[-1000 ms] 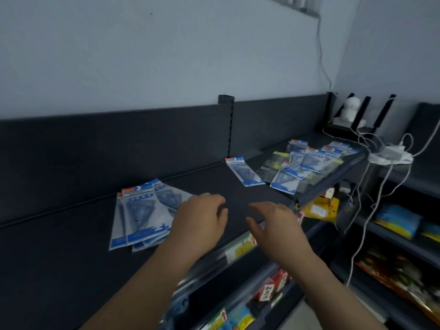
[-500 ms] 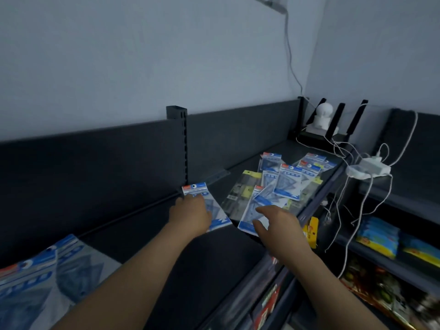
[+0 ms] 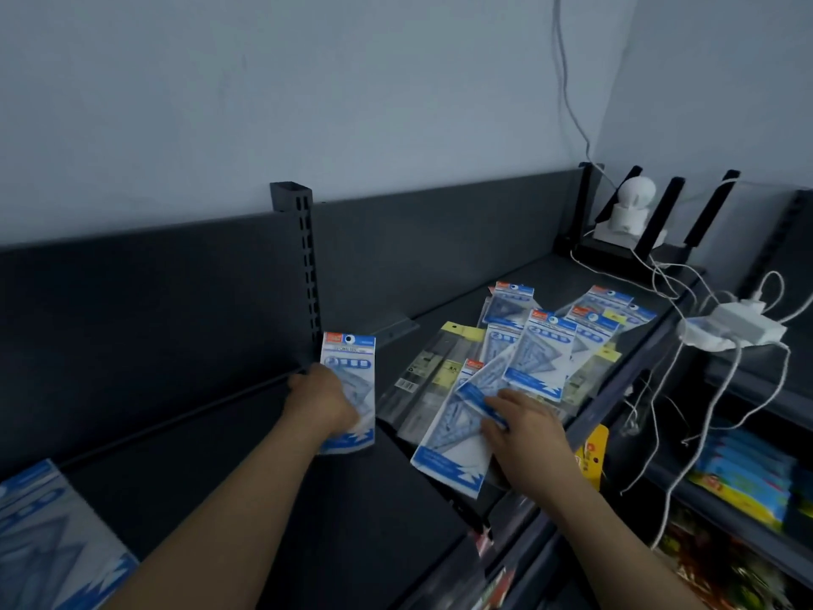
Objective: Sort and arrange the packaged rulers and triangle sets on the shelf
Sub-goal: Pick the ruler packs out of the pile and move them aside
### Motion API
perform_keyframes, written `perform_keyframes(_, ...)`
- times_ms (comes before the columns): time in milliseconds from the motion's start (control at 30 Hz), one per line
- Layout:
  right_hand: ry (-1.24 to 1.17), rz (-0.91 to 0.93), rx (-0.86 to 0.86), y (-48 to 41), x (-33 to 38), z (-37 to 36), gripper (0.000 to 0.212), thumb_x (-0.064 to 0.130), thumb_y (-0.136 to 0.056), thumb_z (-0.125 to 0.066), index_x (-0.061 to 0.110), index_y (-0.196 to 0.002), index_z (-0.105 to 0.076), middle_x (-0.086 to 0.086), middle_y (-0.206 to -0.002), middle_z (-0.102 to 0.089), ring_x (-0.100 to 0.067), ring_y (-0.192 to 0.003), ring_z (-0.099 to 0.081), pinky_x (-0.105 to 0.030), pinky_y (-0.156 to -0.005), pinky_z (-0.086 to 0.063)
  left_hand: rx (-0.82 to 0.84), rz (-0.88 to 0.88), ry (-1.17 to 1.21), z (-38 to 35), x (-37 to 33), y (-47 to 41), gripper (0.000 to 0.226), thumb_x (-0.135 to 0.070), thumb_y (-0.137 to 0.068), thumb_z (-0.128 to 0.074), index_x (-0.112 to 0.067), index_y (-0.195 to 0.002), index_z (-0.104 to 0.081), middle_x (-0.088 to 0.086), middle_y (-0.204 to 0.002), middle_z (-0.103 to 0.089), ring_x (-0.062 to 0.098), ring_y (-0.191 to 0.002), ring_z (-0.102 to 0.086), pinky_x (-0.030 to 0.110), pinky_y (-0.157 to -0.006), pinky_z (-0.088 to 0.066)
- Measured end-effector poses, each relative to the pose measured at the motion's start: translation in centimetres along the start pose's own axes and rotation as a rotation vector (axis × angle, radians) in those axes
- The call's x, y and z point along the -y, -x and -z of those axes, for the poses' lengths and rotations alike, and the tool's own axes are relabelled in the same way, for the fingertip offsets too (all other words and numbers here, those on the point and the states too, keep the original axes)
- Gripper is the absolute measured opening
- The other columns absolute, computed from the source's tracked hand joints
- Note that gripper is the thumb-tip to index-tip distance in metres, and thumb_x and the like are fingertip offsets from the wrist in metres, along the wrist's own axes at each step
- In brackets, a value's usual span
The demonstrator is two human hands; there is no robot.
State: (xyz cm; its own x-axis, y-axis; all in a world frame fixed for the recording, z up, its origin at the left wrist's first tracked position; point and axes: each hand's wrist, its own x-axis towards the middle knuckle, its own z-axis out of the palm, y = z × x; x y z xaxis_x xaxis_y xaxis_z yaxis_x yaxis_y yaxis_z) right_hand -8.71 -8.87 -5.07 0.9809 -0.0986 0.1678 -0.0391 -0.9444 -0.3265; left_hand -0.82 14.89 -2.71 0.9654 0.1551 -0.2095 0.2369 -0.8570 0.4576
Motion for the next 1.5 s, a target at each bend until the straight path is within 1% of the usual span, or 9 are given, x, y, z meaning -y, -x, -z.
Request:
perform_keyframes(133,-0.092,0.064,-0.016,-0.9,-1.6,1.0,0.038,0.026,-0.098,-0.048,0.014,-0.135,-0.053,-0.004,-0.139,-0.052,-0.022,-0.128,-0.046,-0.035,-0.109,-0.035,0.034,-0.071,-0.022,0.6,-0.2,0.0,0.04,-0.026,-0.089,-0.057,-0.001,-0.12,-0.056,0.016,-0.113,-0.063,0.027,-0.103,-0.062,0.029,-0.081,-0.048)
perform_keyframes(333,-0.032,0.015,0.026,-5.2,-6.9,3.7,0.043,0.028,-0.102,-0.039,0.015,-0.143,-0.043,-0.008,-0.153,-0.033,-0.023,-0.142,-0.028,-0.035,-0.115,-0.025,0.085,-0.231,0.611,1.0,-4.2,2.2,0.03,-0.013,-0.081,-0.067,-0.008,-0.111,-0.064,0.014,-0.106,-0.068,0.029,-0.098,-0.065,0.039,-0.089,-0.052)
perform_keyframes(600,-0.189,-0.007,0.019,-6.8,-9.9,4.2,0.028,0.033,-0.09,-0.06,0.017,-0.111,-0.068,-0.003,-0.118,-0.064,-0.018,-0.101,-0.06,-0.029,-0.084,-0.048,0.058,-0.307,0.171,-5.3,-13.0,3.1,0.034,-0.028,-0.087,-0.061,-0.004,-0.11,-0.061,0.011,-0.111,-0.062,0.028,-0.1,-0.061,0.033,-0.084,-0.049)
perform_keyframes(767,0.017,-0.024,0.068,-8.9,-11.4,3.3,0.083,0.07,-0.077,-0.055,0.022,-0.142,-0.038,-0.007,-0.148,-0.038,-0.025,-0.137,-0.032,-0.043,-0.115,-0.023,-0.033,-0.303,0.074,-6.7,-14.2,3.6,0.033,-0.026,-0.08,-0.071,-0.009,-0.107,-0.061,0.002,-0.098,-0.053,0.02,-0.089,-0.057,0.029,-0.079,-0.049)
perform_keyframes(1000,-0.065,0.053,0.056,-9.8,-11.0,3.3,0.067,0.058,-0.079,-0.061,0.026,-0.134,-0.042,0.001,-0.136,-0.05,-0.02,-0.132,-0.04,-0.047,-0.117,-0.014,0.056,-0.204,0.24,-6.7,-13.8,3.3,0.037,-0.025,-0.078,-0.076,-0.016,-0.105,-0.052,-0.002,-0.102,-0.06,0.018,-0.093,-0.062,0.032,-0.075,-0.054)
perform_keyframes(1233,-0.211,0.041,0.117,-9.9,-9.8,3.5,0.086,0.042,-0.081,-0.067,0.028,-0.149,-0.018,-0.002,-0.147,-0.04,-0.024,-0.136,-0.031,-0.045,-0.117,-0.02,0.161,-0.244,0.32,-5.5,-13.6,3.2,0.022,-0.02,-0.088,-0.066,-0.013,-0.108,-0.06,0.001,-0.101,-0.062,0.019,-0.091,-0.063,0.03,-0.078,-0.052)
perform_keyframes(1333,-0.576,0.008,0.089,-9.8,-9.7,3.7,0.067,0.025,-0.085,-0.069,0.035,-0.142,-0.034,0.0,-0.132,-0.052,-0.02,-0.113,-0.055,-0.031,-0.081,-0.054,0.171,-0.223,0.422,-5.0,-13.2,3.3,0.018,-0.015,-0.09,-0.062,-0.014,-0.109,-0.06,0.005,-0.105,-0.066,0.02,-0.092,-0.065,0.025,-0.07,-0.05)
perform_keyframes(1400,-0.775,-0.005,0.016,-9.6,-9.4,4.2,0.045,0.018,-0.088,-0.066,0.032,-0.128,-0.05,0.003,-0.12,-0.059,-0.012,-0.092,-0.064,-0.016,-0.058,-0.051,0.177,-0.215,0.483,-4.6,-12.8,3.3,0.019,-0.015,-0.091,-0.061,-0.013,-0.109,-0.063,0.005,-0.104,-0.069,0.017,-0.087,-0.066,0.022,-0.061,-0.049)
perform_keyframes(1500,-0.875,-0.028,-0.077,-9.8,-8.5,4.7,0.025,0.019,-0.09,-0.065,0.028,-0.112,-0.058,0.001,-0.106,-0.063,-0.012,-0.086,-0.066,-0.02,-0.059,-0.053,0.159,-0.206,0.559,-4.1,-12.1,3.4,0.014,-0.015,-0.09,-0.062,-0.015,-0.103,-0.066,0.006,-0.099,-0.071,0.016,-0.083,-0.068,0.023,-0.062,-0.051)
